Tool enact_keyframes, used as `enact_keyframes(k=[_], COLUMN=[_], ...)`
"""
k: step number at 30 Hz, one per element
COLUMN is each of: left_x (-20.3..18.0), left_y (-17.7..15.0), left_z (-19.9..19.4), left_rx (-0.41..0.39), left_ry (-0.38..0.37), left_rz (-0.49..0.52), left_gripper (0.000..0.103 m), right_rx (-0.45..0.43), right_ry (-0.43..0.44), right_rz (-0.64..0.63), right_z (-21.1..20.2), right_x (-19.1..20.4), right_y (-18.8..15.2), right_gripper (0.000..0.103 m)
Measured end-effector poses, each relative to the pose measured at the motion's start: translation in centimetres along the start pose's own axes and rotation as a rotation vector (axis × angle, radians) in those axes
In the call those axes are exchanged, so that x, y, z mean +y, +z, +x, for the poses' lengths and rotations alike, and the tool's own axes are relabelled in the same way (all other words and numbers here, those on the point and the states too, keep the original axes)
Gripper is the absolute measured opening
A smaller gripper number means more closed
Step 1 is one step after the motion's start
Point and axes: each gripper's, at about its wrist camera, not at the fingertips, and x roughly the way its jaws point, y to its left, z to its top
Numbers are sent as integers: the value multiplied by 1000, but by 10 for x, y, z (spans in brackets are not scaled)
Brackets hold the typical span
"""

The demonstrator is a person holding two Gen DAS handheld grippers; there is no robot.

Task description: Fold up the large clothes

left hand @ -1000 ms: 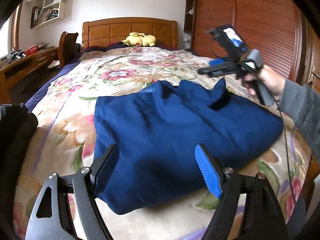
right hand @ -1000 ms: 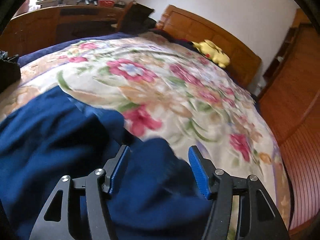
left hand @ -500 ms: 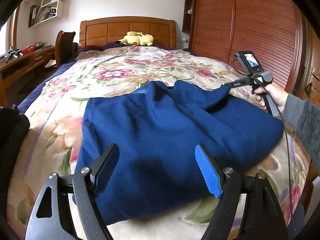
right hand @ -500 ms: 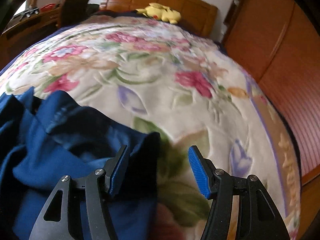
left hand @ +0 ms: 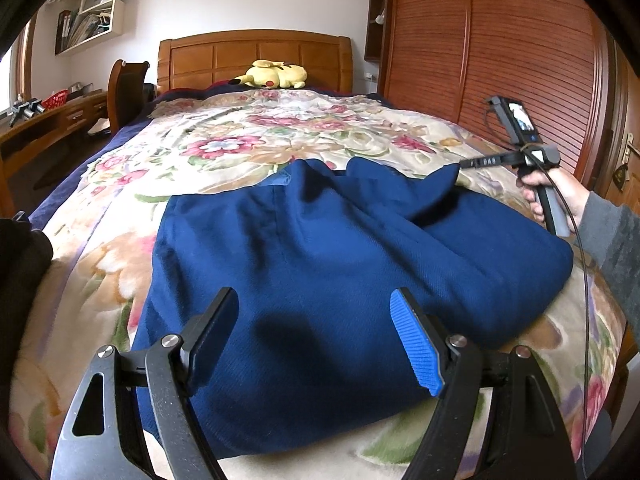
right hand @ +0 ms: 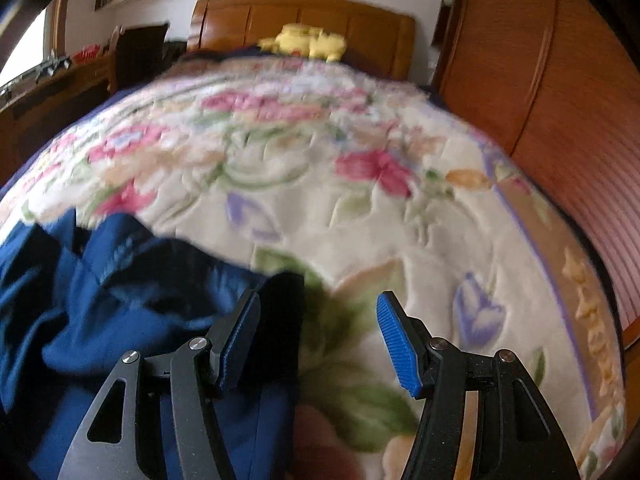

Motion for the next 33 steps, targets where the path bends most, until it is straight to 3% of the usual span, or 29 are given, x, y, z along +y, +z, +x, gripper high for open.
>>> enact_keyframes(k=[6,8,9,10,11,15,20,21,24,26,31,33], left_x=[-2,-2,-1,0,0,0,0,1,3,5,4,4], left_y=[1,1,1,1,1,1,0,-1,0,0,1,1], left_z=[0,1,1,1,1,2,1,0,0,0,2,3], left_rx=[0,0,1,2,3,4,2,2,2,2,3,4], left_ry=[6,5,5,4,4,6,11,11,10,11,15,16], left_rz=[9,6,2,-1,-5,-6,-3,-5,-15,-20,-18,-16], left_gripper=[79,79,79,79,79,79,79,79,79,79,79,79], right_rx=[151,150,148,146,141,66,22,35,62,39,-36,-58], right_ry=[106,164,181,185,186,159,-101,-120,-132,-83,-1,18], right_rz=[-19,5,4,-11,-37,-108,-101,-78,-14,20,-10,-41], right_z=[36,37,37,35,33,4,-23,-21,-12,-12,-18,-22], right_x=[4,0,0,0,2,3,-28,-39,-65,-73,-53,-37], right_y=[-11,-9,-8,-8,-8,-9,-17,-20,-30,-33,-22,-15], right_gripper=[59,33,25,7,4,1,0,0,0,0,1,13])
